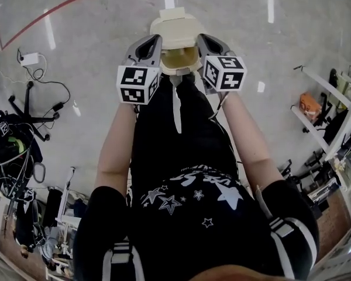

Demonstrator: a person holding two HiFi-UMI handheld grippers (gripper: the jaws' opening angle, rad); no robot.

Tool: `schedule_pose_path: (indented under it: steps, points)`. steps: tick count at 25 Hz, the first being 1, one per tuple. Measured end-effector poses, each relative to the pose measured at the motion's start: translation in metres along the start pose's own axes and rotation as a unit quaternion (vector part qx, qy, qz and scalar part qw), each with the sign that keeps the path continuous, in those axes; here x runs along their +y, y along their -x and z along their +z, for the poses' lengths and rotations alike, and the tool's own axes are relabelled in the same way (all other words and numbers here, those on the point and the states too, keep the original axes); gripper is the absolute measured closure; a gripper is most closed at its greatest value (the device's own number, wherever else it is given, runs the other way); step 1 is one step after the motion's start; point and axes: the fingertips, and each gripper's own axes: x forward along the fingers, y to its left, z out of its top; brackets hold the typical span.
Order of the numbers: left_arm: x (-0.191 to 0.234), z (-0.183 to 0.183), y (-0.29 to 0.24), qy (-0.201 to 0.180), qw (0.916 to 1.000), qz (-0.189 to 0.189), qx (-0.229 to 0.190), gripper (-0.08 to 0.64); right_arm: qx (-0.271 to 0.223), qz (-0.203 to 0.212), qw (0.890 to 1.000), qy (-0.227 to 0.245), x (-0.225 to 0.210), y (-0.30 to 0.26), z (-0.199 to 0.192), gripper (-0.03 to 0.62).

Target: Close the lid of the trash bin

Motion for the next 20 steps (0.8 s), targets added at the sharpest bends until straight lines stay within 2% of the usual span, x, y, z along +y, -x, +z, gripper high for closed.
schedule_pose_path:
  steps: [10,14,20]
  points:
    - [-0.044,-0.079,0.006,0.01,0.9978,0.055,0.036,0.548,0.061,0.056,0.997,0.012,-0.005,-0.001,-0.078,0.586]
    - [-0.051,-0.112,0.007,0.013,0.9953,0.081,0.051,0.548,0.088,0.078,0.993,0.009,-0.005,-0.009,-0.109,0.586]
    - [-0.056,-0.15,0.007,0.032,0.992,0.106,0.062,0.548,0.1,0.102,0.99,0.023,-0.01,-0.016,-0.139,0.586]
